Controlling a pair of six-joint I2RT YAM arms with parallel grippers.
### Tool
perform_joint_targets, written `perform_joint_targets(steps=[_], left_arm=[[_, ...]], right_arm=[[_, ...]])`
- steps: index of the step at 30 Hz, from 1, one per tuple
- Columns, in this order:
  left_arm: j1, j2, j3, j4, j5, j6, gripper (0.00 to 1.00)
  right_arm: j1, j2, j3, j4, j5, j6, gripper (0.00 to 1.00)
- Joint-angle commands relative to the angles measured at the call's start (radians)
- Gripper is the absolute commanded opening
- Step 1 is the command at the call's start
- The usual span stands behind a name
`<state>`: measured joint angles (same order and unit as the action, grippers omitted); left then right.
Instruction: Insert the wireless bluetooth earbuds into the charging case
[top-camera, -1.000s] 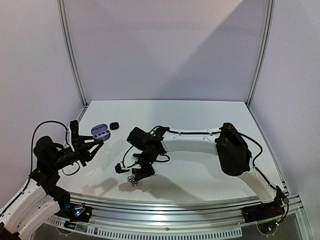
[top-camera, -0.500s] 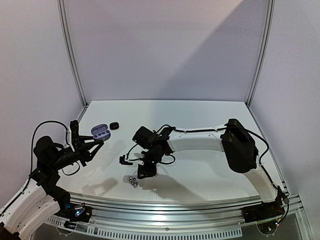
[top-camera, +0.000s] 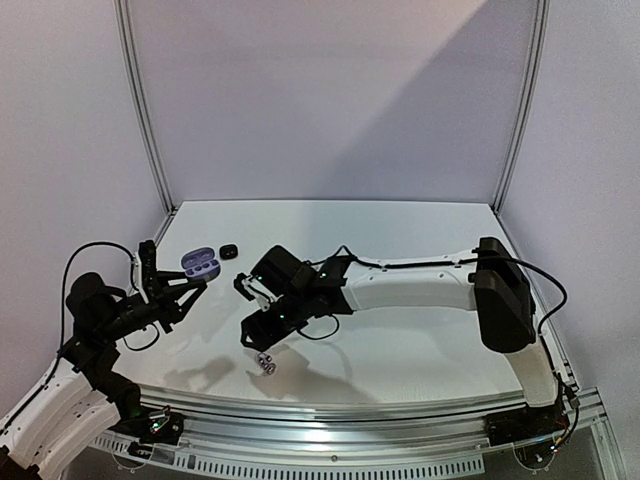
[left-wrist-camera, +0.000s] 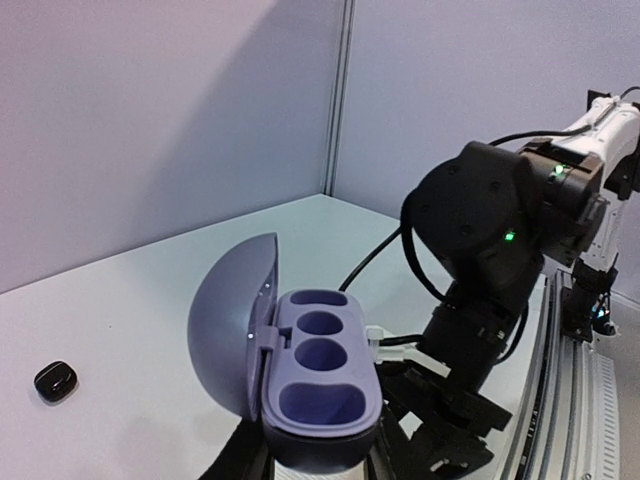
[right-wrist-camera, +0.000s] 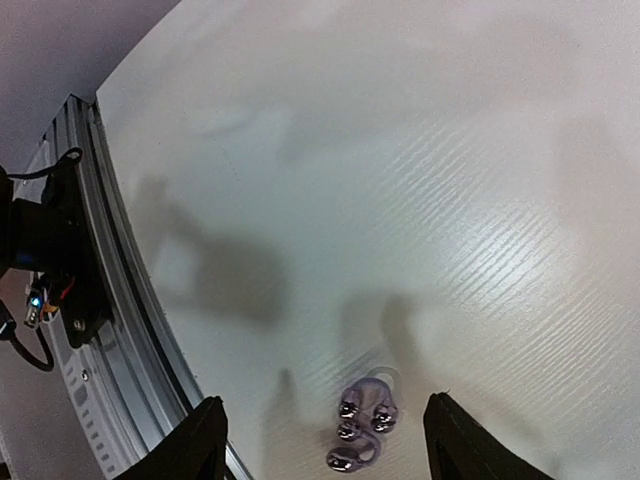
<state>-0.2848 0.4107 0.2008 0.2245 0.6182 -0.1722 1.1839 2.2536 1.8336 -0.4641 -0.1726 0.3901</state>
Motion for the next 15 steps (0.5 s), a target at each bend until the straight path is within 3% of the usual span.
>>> perform_joint_targets(steps=[1, 4, 15], left_arm=[[0.011, -0.017, -0.014, 0.018, 0.004, 0.003, 0.0], [0.011, -0.022, -0.014, 0.017, 0.006, 0.001, 0.0], [0.011, -0.027, -0.014, 0.016, 0.002, 0.005, 0.0]], right_arm=[[0.067, 0.065, 0.059, -0.08, 0.193, 0.182, 0.68], [0.078, 0.068, 0.074, -0.125, 0.271, 0.213, 0.65], [0.123, 0.139, 0.111, -0.186, 0.271, 0.235, 0.61]])
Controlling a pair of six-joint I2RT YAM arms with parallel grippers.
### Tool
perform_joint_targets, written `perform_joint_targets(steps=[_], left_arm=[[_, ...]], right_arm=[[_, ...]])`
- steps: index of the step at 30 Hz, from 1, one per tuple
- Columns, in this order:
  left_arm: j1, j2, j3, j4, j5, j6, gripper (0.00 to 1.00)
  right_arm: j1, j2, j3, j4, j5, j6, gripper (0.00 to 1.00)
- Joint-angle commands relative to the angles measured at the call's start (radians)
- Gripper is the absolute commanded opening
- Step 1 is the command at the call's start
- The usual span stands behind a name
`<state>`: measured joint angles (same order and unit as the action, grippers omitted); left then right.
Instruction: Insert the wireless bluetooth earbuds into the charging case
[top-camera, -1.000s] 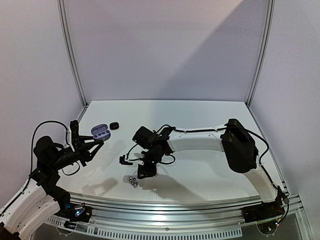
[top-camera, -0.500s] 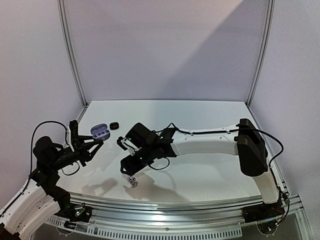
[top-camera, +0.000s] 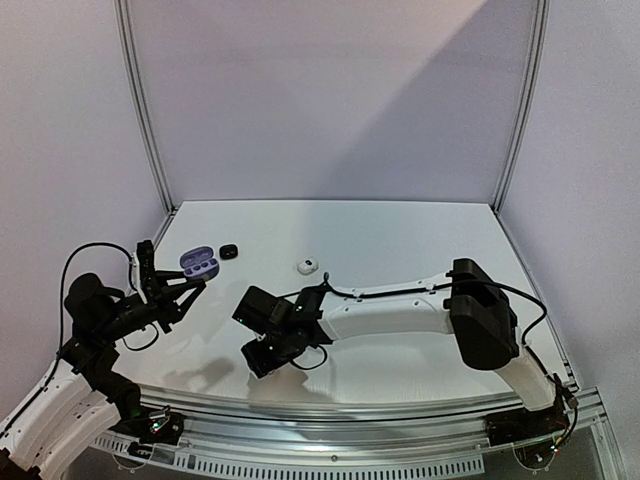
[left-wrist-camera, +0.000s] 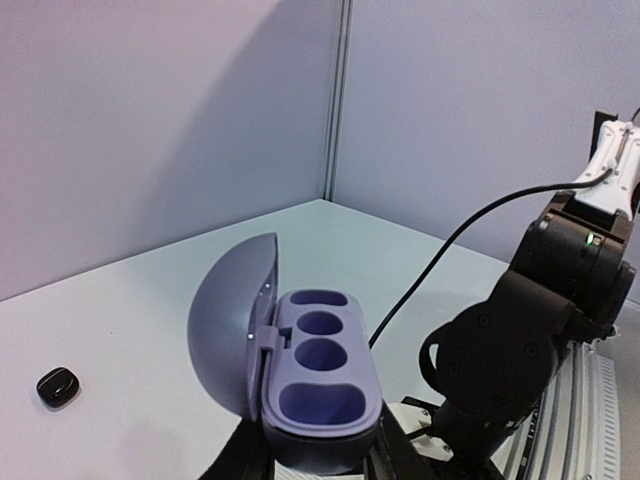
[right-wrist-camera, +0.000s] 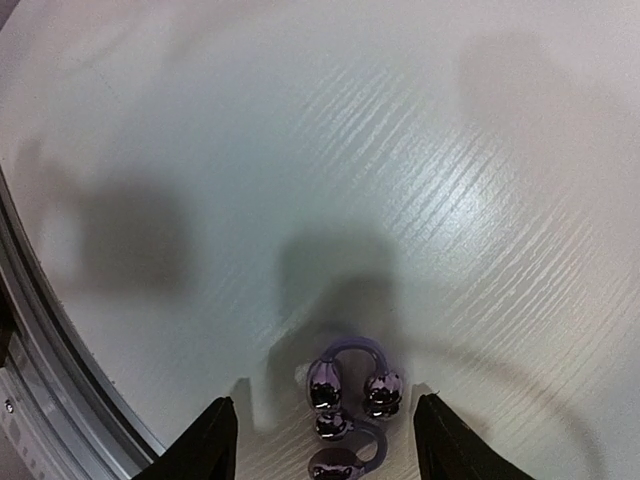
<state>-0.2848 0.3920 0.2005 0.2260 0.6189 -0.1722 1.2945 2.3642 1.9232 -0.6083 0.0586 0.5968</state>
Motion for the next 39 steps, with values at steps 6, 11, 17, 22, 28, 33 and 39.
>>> perform_joint_targets(steps=[6, 11, 17, 22, 28, 33, 39], left_arm=[[0.01, -0.005, -0.013, 0.013, -0.002, 0.005, 0.0], [0.01, -0.002, -0.013, 0.015, -0.002, 0.005, 0.0], [0.01, -0.001, -0.014, 0.015, -0.004, 0.005, 0.0], [0.01, -0.002, -0.013, 0.015, -0.004, 0.006, 0.0], [0.01, -0.002, -0.014, 0.014, -0.004, 0.005, 0.0], [0.011, -0.002, -0.014, 0.014, -0.002, 0.004, 0.0], [0.011, -0.004, -0.012, 0.014, -0.005, 0.001, 0.0]], right_arm=[[0.015, 0.028, 0.0, -0.059, 0.03, 0.03, 0.55], [0.026, 0.018, -0.011, -0.073, 0.029, 0.024, 0.44], [0.027, 0.007, -0.039, -0.103, 0.027, 0.002, 0.34], [0.027, -0.015, -0.065, -0.131, 0.06, -0.026, 0.25], [0.027, -0.056, -0.137, -0.129, 0.079, -0.123, 0.23], [0.016, -0.116, -0.253, -0.087, 0.045, -0.238, 0.22], [-0.046, -0.173, -0.324, -0.101, 0.026, -0.287, 0.21]])
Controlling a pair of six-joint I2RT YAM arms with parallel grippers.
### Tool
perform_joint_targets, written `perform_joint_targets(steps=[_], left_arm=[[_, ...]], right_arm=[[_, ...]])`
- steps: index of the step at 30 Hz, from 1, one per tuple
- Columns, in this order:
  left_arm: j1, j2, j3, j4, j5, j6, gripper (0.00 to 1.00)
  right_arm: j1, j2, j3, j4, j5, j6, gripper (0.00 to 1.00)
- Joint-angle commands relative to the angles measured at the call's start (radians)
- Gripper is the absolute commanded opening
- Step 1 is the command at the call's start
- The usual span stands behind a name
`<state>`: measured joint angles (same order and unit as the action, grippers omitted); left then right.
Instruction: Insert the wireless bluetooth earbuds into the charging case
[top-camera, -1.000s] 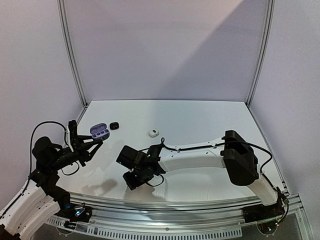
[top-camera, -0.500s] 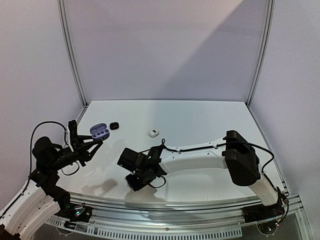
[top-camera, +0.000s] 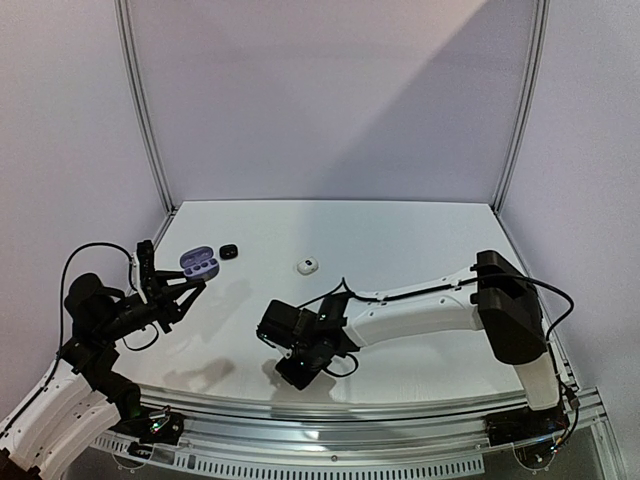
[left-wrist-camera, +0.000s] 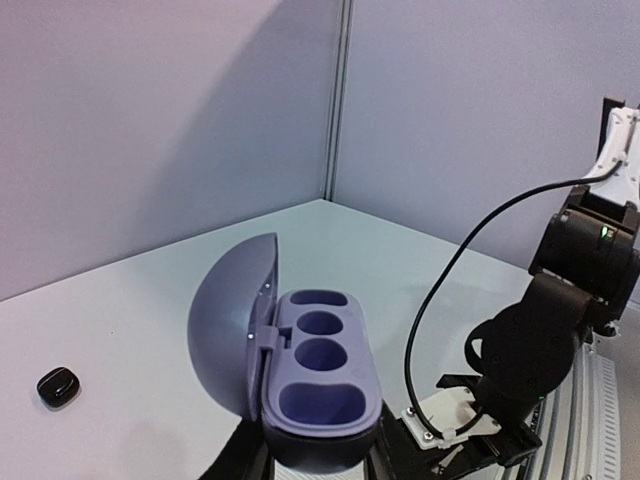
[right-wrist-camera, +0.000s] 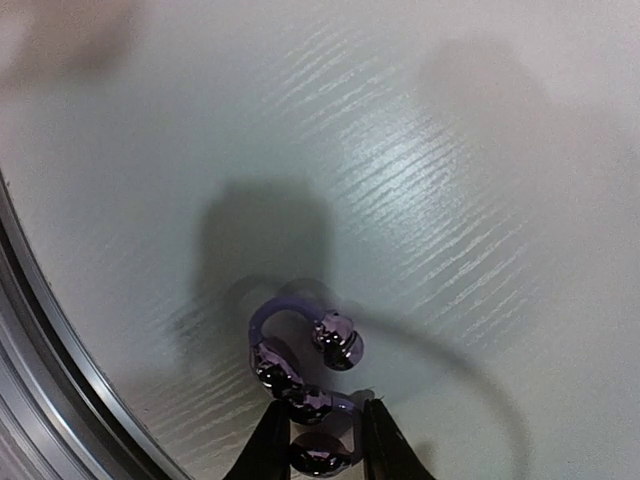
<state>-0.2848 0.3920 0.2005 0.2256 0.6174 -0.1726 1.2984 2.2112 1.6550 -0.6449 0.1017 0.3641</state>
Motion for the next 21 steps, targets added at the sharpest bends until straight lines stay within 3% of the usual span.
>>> perform_joint_targets(steps=[1, 5, 12, 21], left_arm=[[0.01, -0.003, -0.013, 0.014, -0.003, 0.002, 0.0], [0.011, -0.008, -0.014, 0.016, -0.001, 0.001, 0.0], [0.011, -0.017, -0.013, 0.013, -0.003, 0.002, 0.0], [0.011, -0.026, -0.014, 0.014, -0.001, -0.001, 0.0]], right_arm=[[-0.078, -0.025, -0.062, -0.07, -0.017, -0.048, 0.2], [-0.144, -0.029, -0.064, -0.085, -0.009, -0.004, 0.18], [-0.119, 0.034, 0.081, -0.109, -0.012, -0.101, 0.2], [-0.14, -0.058, -0.13, -0.054, -0.039, -0.192, 0.24]])
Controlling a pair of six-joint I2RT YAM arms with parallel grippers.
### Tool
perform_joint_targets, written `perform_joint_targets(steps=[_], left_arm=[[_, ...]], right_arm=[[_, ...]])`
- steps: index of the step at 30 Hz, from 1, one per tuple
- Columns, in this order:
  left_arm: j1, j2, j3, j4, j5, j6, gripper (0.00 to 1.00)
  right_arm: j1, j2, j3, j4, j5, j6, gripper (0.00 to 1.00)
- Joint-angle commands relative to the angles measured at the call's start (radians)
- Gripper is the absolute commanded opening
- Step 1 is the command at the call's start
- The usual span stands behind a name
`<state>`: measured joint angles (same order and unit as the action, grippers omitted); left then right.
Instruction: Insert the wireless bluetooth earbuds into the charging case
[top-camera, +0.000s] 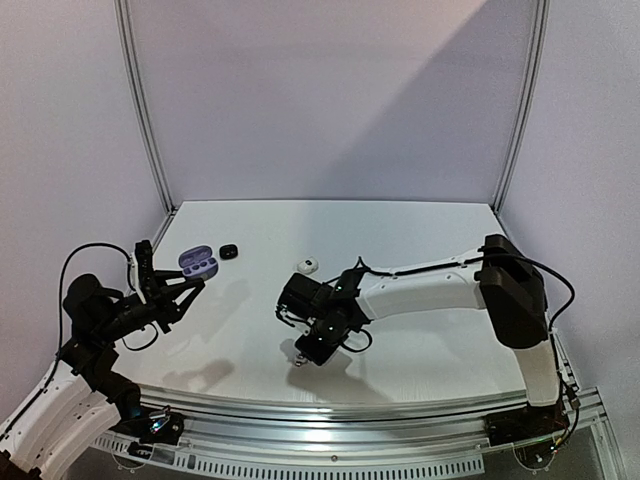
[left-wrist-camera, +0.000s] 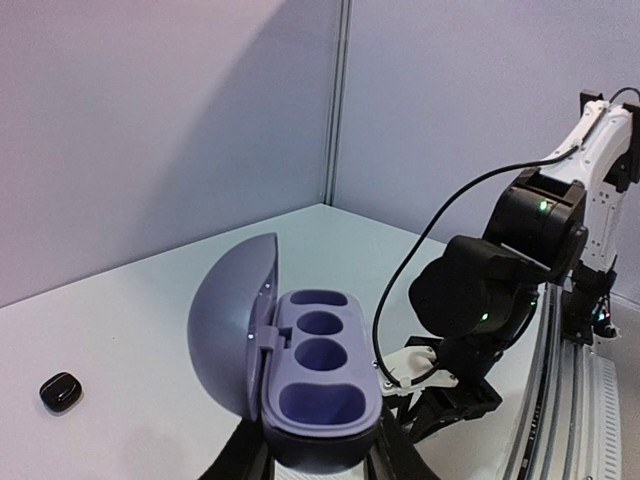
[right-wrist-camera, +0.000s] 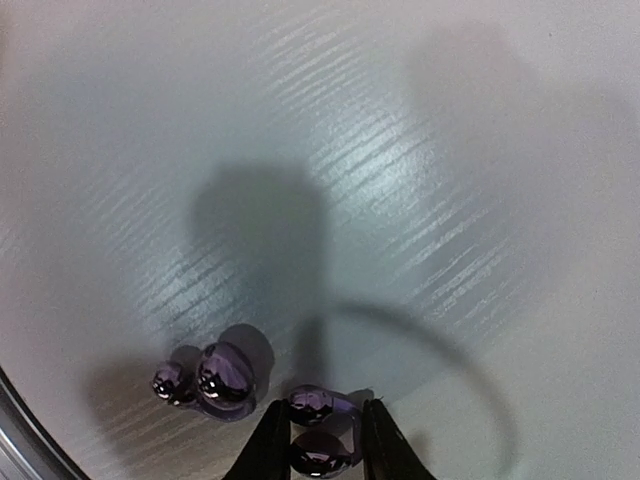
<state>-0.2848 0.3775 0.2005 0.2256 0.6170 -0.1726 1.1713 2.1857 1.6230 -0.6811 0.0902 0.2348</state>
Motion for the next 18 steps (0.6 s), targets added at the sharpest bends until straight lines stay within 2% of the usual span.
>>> perform_joint_targets(steps=[1, 4, 8, 11, 15, 18], left_arm=[[0.01, -0.01, -0.013, 0.014, 0.001, -0.001, 0.0], [0.011, -0.011, -0.013, 0.015, 0.001, -0.001, 0.0], [0.01, -0.012, -0.014, 0.013, 0.001, -0.001, 0.0], [0.01, -0.011, -0.014, 0.013, 0.001, -0.001, 0.0], [0.011, -0.012, -0.013, 0.013, 0.0, -0.001, 0.0], [0.01, -0.012, -0.013, 0.012, 0.0, -0.001, 0.0]], right_arm=[[-0.013, -0.047, -0.114, -0.013, -0.039, -0.075, 0.25], [-0.013, -0.077, -0.15, 0.007, -0.078, -0.107, 0.31], [-0.013, -0.12, -0.209, 0.039, -0.175, -0.193, 0.48], [-0.013, -0.126, -0.2, 0.002, -0.204, -0.253, 0.57], [-0.03, -0.137, -0.146, -0.057, -0.196, -0.293, 0.59], [-0.078, -0.182, -0.112, -0.05, -0.221, -0.249, 0.6]])
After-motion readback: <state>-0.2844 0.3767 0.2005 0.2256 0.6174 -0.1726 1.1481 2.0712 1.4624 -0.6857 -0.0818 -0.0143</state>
